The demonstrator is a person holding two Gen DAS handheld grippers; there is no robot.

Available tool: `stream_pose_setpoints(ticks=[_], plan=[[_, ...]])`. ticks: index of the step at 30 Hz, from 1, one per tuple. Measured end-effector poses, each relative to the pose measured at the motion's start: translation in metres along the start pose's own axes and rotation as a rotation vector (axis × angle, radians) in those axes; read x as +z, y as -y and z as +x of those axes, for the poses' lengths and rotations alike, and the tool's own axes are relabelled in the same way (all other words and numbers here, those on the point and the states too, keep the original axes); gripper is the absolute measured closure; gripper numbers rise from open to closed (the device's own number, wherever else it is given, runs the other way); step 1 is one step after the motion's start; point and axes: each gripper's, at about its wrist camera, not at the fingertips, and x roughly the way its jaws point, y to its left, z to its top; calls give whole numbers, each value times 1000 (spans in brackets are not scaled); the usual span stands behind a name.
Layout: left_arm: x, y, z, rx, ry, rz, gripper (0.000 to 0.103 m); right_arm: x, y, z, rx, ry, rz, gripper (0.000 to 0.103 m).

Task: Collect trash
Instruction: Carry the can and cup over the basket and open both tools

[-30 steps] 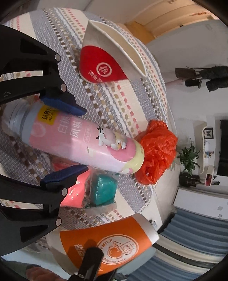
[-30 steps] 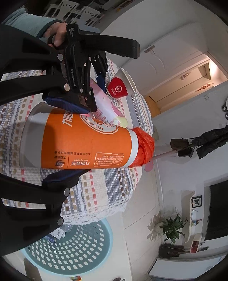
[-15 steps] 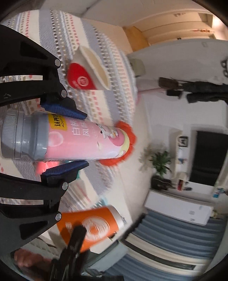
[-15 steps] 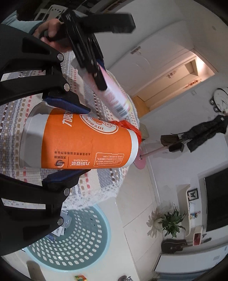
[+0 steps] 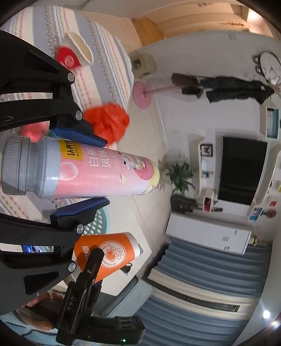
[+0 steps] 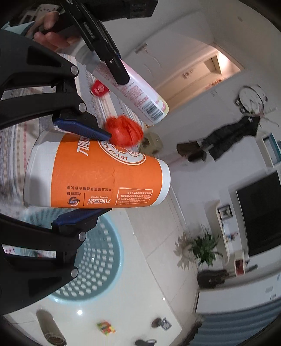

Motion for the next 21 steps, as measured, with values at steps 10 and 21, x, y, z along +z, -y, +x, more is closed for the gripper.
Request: stream_pose_setpoints(ticks=[10, 21], plan=[[-10, 58, 88, -92, -114, 22, 56, -8, 87, 15, -153, -43, 99, 47], [-54, 85, 170, -150, -299, 20, 56, -52, 160, 61, -257, -184, 199, 46]])
